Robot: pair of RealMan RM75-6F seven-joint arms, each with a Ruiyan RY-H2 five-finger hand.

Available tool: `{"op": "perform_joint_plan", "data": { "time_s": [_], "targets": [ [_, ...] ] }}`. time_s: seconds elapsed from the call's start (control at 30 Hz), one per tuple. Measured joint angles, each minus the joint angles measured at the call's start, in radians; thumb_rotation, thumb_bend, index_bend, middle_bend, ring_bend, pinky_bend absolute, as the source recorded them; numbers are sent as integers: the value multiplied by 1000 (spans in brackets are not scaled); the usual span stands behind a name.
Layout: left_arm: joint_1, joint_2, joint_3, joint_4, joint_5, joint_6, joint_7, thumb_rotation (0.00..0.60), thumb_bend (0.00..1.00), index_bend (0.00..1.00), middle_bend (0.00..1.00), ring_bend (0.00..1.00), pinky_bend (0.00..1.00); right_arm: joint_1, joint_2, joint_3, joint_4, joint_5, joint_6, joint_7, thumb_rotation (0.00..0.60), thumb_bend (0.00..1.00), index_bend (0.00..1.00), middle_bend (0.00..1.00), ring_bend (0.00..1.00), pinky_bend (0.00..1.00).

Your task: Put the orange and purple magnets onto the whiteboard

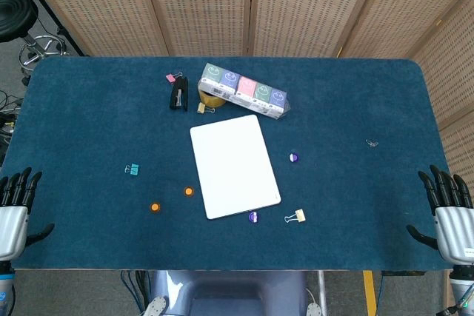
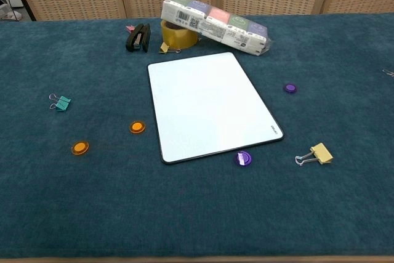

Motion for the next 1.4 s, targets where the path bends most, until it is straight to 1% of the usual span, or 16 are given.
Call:
{"op": "perform_joint_plan", "data": {
  "time_s": [0.17,0.33,0.37,0.47,0.53,0.63,0.7,0.73,0.87,1.0,1.2,1.33,1.4],
  "targets": [
    [15,13,-17,12,16,-43,-35,600,0,0,0,0,0,-2,7,0,-8,2,0,16,600,0,0,0,0,0],
    [2,18,-16,18,59,-91,-61,600,0,7,0,0,0,-2,17,-4,-17,4,-13,40,600,0,0,0,0,0],
    [-11,18,-16,18,76,-117,-68,600,0,21,0,0,0,-1,18,-5,-19,4,-19,43,600,0,0,0,0,0],
    [-52,16,-19,17,113,-196,-65,600,4,122,0,0,0,2,22,-9,-23,5,-33,50,600,0,0,0,0,0],
    [-80,8,-26,15,125,-246,-43,600,50,210,0,0,0,3,22,-11,-25,6,-37,50,600,0,0,0,0,0],
    [-124,-13,-40,11,133,-329,-8,600,219,292,0,0,0,4,23,-13,-27,6,-42,53,600,0,0,0,0,0],
    [-153,-28,-47,12,137,-386,8,600,270,340,0,0,0,5,23,-13,-27,8,-46,54,600,0,0,0,0,0],
    [-164,-37,-50,13,137,-408,18,600,274,357,0,0,0,6,23,-14,-27,10,-50,56,600,0,0,0,0,0],
    [-205,-96,-78,19,115,-486,99,600,276,362,0,0,0,7,25,-14,-28,14,-54,64,600,0,0,0,0,0],
    [-233,-156,-110,32,78,-530,160,600,275,362,0,0,0,8,28,-15,-30,14,-60,73,600,0,0,0,0,0],
    [-256,-208,-129,52,45,-577,194,600,275,364,0,0,0,10,31,-17,-33,14,-68,81,600,0,0,0,0,0],
    [-267,-239,-136,66,23,-600,213,600,275,404,0,0,0,11,33,-17,-35,18,-71,86,600,0,0,0,0,0],
    [-269,-254,-140,75,9,-607,220,600,276,405,0,0,0,11,34,-17,-35,19,-72,88,600,0,0,0,0,0]
  ]
}}
